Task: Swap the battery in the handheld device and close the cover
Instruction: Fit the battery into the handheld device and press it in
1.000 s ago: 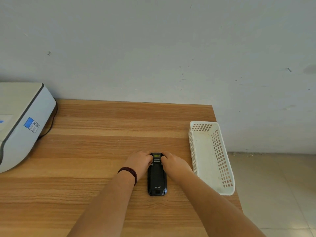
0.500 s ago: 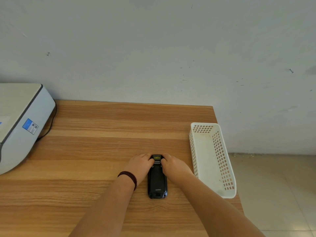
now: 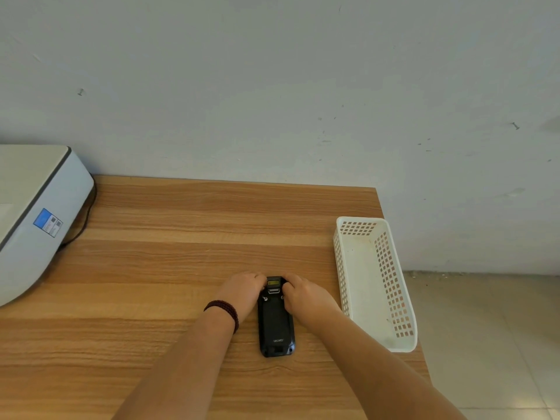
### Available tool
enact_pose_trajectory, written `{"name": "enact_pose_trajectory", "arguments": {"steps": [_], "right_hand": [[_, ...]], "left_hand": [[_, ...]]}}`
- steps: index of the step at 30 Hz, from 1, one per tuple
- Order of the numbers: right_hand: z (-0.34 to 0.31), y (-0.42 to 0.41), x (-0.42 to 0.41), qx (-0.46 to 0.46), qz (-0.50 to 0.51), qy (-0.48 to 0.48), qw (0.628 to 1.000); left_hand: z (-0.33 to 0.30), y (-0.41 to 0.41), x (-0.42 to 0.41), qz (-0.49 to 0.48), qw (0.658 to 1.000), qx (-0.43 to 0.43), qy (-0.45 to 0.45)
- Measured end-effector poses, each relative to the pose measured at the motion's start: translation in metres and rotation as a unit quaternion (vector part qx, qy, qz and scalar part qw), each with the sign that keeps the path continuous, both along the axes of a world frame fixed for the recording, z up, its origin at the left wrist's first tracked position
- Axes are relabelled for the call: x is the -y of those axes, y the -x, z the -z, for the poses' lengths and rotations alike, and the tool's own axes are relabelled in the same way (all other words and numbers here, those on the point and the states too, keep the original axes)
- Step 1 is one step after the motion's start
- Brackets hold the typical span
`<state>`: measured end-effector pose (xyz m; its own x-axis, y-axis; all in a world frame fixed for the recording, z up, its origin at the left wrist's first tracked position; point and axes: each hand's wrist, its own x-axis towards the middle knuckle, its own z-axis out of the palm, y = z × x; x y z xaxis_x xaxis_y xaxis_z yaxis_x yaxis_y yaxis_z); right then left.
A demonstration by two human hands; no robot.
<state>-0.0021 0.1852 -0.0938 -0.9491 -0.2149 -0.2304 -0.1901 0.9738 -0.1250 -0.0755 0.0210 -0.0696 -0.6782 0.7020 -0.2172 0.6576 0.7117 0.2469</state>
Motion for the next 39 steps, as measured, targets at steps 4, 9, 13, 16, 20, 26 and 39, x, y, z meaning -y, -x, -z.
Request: {"name": "enact_pose_trajectory", "arguments": {"steps": [4, 9, 13, 16, 20, 26, 39], "right_hand": [[-0.015, -0.002, 0.000, 0.027, 0.076, 0.065, 0.995], [-0.024, -0.011, 0.018, 0.007, 0.234, 0.138, 0.963], [-0.025, -0.017, 0.031, 0.031, 0.320, 0.188, 0.928], [-0.025, -0.012, 0.036, 0.053, 0.402, 0.218, 0.888], [-0.021, -0.008, 0.039, 0.079, 0.481, 0.236, 0.840], [-0.019, -0.007, 0.040, 0.099, 0.518, 0.263, 0.808], [-0.031, -0.010, 0.036, 0.112, 0.470, 0.246, 0.840]], "left_hand": [[0.003, -0.003, 0.003, -0.052, 0.997, 0.030, -0.040], [-0.002, -0.022, 0.003, -0.139, 0.986, 0.024, -0.091], [-0.004, -0.040, -0.004, -0.234, 0.966, 0.072, -0.079], [-0.004, -0.043, -0.010, -0.300, 0.944, 0.104, -0.089], [-0.002, -0.039, -0.019, -0.360, 0.920, 0.144, -0.055], [-0.007, -0.028, -0.033, -0.433, 0.878, 0.204, -0.004], [-0.007, -0.023, -0.049, -0.455, 0.867, 0.200, 0.035]]}}
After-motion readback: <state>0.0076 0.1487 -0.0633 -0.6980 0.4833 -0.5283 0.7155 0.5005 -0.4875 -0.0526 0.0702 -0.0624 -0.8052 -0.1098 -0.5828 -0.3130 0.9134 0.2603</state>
